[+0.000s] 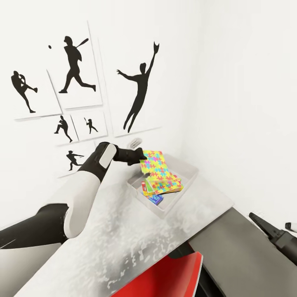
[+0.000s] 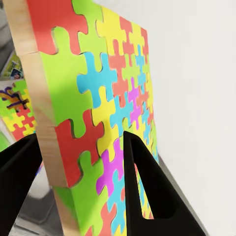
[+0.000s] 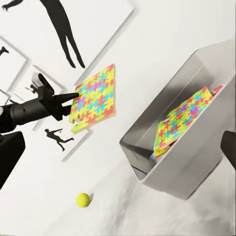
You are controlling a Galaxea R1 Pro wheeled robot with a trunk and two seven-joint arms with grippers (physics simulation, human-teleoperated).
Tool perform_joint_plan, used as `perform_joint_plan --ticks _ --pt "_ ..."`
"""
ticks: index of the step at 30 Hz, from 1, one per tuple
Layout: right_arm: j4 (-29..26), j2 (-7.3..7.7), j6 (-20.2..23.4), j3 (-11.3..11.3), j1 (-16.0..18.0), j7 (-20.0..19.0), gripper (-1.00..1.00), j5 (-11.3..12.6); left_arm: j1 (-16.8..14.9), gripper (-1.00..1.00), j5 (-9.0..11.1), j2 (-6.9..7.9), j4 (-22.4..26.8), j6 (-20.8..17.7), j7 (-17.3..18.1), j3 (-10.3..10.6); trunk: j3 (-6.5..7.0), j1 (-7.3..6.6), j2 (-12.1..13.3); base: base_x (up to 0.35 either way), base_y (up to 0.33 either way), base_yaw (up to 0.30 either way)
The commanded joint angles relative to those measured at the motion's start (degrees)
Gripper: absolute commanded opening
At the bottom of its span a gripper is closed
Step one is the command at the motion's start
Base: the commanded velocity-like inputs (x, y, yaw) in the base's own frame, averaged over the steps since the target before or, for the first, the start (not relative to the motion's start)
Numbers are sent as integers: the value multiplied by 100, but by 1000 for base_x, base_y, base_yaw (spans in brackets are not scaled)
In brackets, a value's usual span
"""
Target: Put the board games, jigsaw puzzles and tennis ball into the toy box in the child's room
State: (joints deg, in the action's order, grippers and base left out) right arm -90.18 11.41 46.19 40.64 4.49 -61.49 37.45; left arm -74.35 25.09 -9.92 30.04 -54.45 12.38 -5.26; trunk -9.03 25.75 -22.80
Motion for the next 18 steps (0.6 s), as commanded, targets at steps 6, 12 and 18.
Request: perform_joint_plan --ticks 6,12,18 --pt "1 6 49 240 -8 -25 100 25 -8 -100 -57 -8 -23 437 2 -40 -34 4 -12 0 0 0" --pt "0 13 71 283 -9 -202 100 10 -8 -100 -61 -8 -66 718 -119 -10 -87 4 -12 0 0 0" --pt "6 11 74 341 -9 -246 100 -8 -8 -100 -66 -8 -113 776 -149 -2 -143 4 -12 0 0 0"
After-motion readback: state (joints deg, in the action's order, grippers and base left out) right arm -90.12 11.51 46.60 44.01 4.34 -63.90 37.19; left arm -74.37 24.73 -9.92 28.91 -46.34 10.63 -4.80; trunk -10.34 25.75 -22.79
